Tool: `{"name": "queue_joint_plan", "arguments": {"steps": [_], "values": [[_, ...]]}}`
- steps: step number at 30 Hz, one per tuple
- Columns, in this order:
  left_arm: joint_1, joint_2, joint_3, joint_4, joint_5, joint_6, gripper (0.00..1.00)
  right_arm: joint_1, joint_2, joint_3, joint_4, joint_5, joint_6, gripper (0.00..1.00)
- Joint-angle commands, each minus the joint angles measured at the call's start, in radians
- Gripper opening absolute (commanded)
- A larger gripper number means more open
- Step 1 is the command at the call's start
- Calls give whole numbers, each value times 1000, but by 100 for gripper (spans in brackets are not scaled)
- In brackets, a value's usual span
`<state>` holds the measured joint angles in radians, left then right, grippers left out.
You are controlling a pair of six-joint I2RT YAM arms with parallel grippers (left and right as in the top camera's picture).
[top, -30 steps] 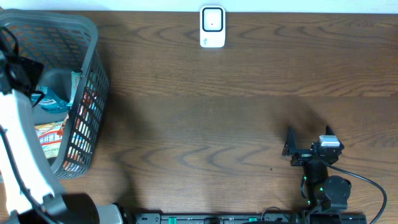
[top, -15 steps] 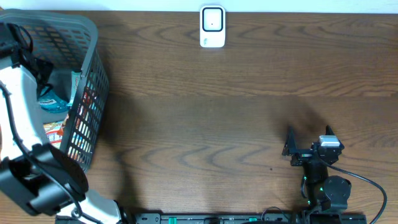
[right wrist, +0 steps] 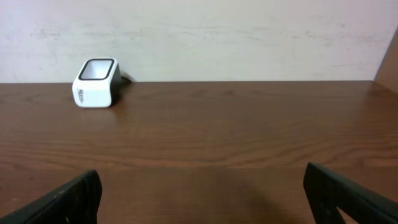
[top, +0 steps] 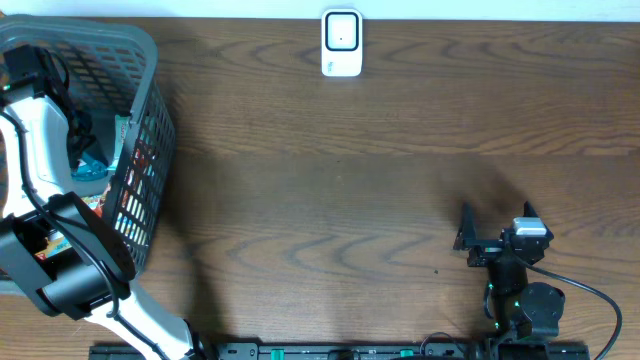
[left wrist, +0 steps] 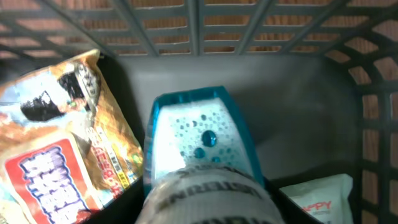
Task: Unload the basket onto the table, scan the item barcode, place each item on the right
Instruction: 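Lift the bottle out and carry it toward the white scanner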
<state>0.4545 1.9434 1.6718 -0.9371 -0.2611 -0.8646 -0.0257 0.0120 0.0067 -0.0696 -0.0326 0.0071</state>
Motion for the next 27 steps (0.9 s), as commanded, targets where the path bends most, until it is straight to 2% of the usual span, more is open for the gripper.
{"name": "queue_joint_plan", "arguments": {"steps": [1, 5, 8, 14, 18, 23, 27], "values": [[5, 1, 14, 0, -6, -2, 40, 5, -5, -1, -4, 4, 11, 99], [5, -42, 15, 2, -6, -2, 39, 5, -5, -1, -4, 4, 11, 99], [5, -100, 15, 5, -6, -2, 34, 5, -5, -1, -4, 4, 11, 99], [4, -292, 16, -4, 19, 6, 34, 5, -5, -1, -4, 4, 11, 99], [4, -461, 16, 13, 99, 6, 34, 5, -5, -1, -4, 4, 11, 99], [-2, -663, 15, 42, 272, 6, 34, 5, -5, -1, -4, 4, 11, 99], [-57, -784, 15, 56, 385, 6, 35, 5, -5, -1, -4, 4, 11, 99]]}}
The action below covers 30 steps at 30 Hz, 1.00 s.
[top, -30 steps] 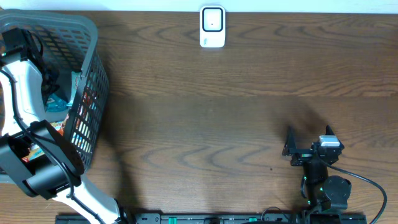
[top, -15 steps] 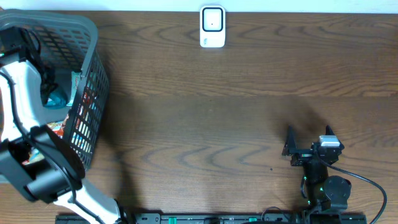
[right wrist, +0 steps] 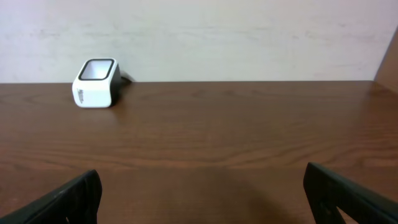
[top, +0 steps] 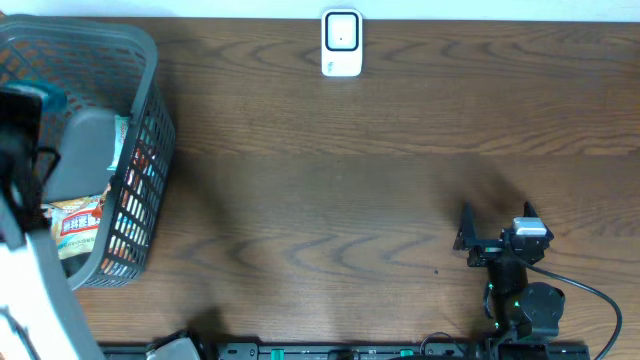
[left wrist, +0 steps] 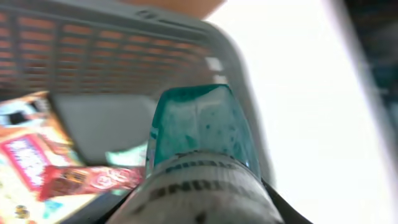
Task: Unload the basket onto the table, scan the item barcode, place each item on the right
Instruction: 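Lift the bottle out and carry it toward the white scanner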
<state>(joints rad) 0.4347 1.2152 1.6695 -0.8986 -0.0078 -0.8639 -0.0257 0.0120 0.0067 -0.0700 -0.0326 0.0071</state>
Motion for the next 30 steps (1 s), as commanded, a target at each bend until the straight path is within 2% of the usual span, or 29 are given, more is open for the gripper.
{"name": "queue_joint_plan", "arguments": {"steps": [1, 4, 7, 12, 15, 18, 22, 25, 27, 30], "values": [[-65, -75, 18, 18, 158, 5, 34, 5, -5, -1, -4, 4, 11, 99], [-193, -105, 18, 8, 204, 19, 35, 5, -5, -1, -4, 4, 11, 99], [-348, -96, 14, -5, 204, 85, 35, 5, -5, -1, -4, 4, 11, 99], [-622, -5, -7, -29, 197, 304, 35, 5, -5, -1, -4, 4, 11, 99], [-742, 80, -15, -57, 179, 425, 35, 5, -5, -1, -4, 4, 11, 99], [-831, 183, -15, -83, 112, 489, 35, 5, -5, -1, -4, 4, 11, 99], [-913, 333, -14, -72, 104, 563, 35, 5, -5, -1, -4, 4, 11, 99], [-967, 434, -14, -50, 104, 674, 35, 5, -5, -1, -4, 4, 11, 99], [-1013, 517, -15, -16, 104, 800, 35, 5, -5, -1, -4, 4, 11, 99], [-1055, 591, -14, 27, 105, 880, 35, 5, -5, -1, -4, 4, 11, 99]]}}
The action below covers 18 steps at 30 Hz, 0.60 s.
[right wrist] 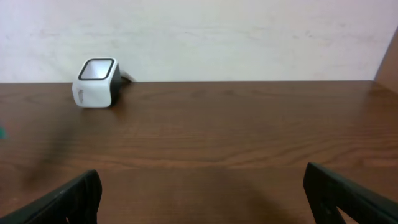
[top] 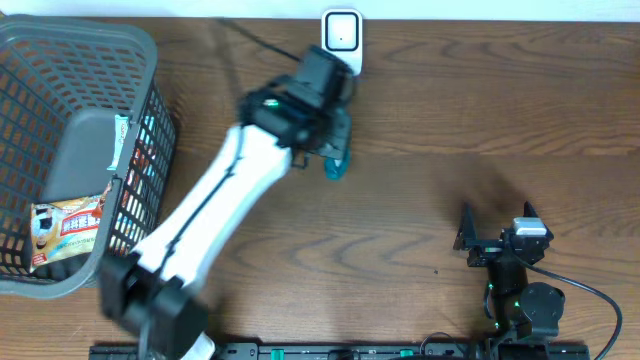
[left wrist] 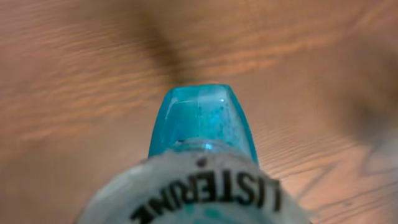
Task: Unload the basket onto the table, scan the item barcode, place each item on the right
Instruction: 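Lift the bottle out and carry it toward the white scanner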
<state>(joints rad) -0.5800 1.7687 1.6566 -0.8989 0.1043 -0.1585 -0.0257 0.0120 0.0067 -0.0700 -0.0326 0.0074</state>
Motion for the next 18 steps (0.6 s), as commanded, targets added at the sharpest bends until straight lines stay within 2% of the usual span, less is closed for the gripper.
{"name": "queue_joint_plan", "arguments": {"steps": [1, 7, 16, 18], "values": [[-55, 58, -2, 41, -8, 194, 35, 5, -5, -1, -4, 4, 10, 99], [-109, 115, -2, 109, -8, 260, 35, 5, -5, -1, -4, 4, 10, 99], [-106, 116, -2, 222, -7, 290, 35, 5, -5, -1, -4, 4, 10, 99], [-106, 117, -2, 225, 25, 337, 35, 5, -5, -1, -4, 4, 10, 99]]}}
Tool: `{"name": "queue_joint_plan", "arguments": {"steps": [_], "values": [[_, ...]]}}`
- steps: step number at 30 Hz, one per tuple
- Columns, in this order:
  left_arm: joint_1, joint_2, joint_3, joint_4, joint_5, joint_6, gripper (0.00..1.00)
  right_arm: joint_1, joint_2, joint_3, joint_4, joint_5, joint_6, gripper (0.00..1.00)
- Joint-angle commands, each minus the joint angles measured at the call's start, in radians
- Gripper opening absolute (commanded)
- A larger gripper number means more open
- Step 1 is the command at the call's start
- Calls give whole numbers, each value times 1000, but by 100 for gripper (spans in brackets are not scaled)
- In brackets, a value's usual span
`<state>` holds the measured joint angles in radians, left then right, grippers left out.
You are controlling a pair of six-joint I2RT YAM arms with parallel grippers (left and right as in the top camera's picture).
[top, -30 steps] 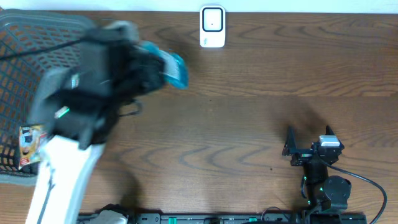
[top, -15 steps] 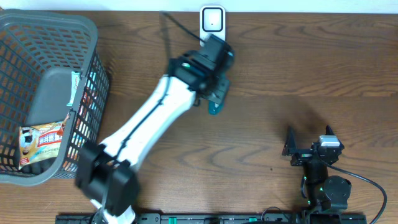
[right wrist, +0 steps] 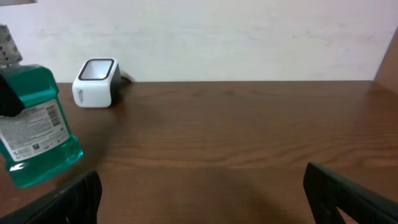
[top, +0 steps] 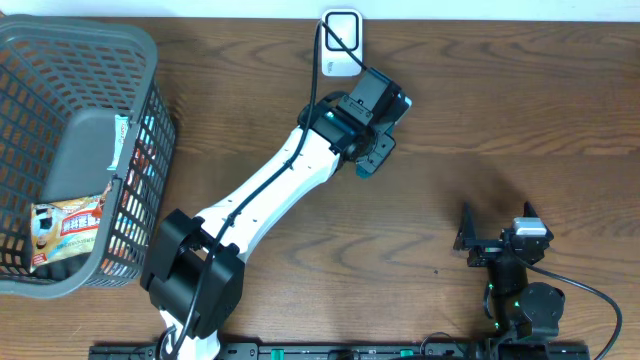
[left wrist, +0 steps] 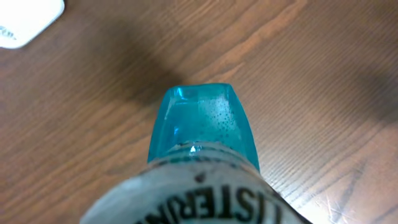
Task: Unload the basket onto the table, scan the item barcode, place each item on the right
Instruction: 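Lift the bottle out and carry it toward the white scanner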
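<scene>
A teal mouthwash bottle [top: 366,167] with a white label hangs over the table, a little in front and to the right of the white barcode scanner [top: 342,43]. My left gripper [top: 370,140] is shut on it. In the left wrist view the bottle [left wrist: 202,124] fills the frame and hides the fingers; a corner of the scanner [left wrist: 25,22] shows at top left. The right wrist view shows the bottle [right wrist: 36,124] tilted, label facing this way, with the scanner [right wrist: 96,83] behind it. My right gripper [top: 495,238] rests open near the front right, holding nothing.
A grey mesh basket [top: 150,120] stands at the left edge with a snack packet [top: 65,232] and other packs inside. The left arm [top: 270,200] stretches diagonally across the table's middle. A cable runs back from the scanner.
My left gripper has moved to the right with the bottle, from just below-left of the scanner to below-right of it. The bottle now shows in the right wrist view. The right arm is unmoved.
My left gripper was down in the basket, shut on the teal bottle among the snack packs. Then it held the bottle above the basket's far-left side. Then it was over the table in front of the scanner, and now slightly to the scanner's right.
</scene>
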<state>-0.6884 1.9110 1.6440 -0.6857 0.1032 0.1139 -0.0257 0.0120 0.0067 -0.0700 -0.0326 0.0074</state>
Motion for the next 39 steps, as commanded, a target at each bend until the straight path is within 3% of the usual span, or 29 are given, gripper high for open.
{"name": "queue_joint_plan", "arguments": {"steps": [1, 6, 14, 34, 39], "values": [[2, -25, 11, 12, 38, 78, 35, 5, -5, -1, -4, 4, 10, 99], [3, -14, 11, 19, 47, 165, 35, 5, -5, -1, -4, 4, 10, 99], [2, -10, -14, 4, 226, 272, 35, 5, -5, -1, -4, 4, 10, 99], [11, 73, -41, 21, 217, 394, 36, 5, -5, -1, -4, 4, 10, 99], [11, 73, -41, 22, 192, 430, 43, 5, -5, -1, -4, 4, 10, 99]]}}
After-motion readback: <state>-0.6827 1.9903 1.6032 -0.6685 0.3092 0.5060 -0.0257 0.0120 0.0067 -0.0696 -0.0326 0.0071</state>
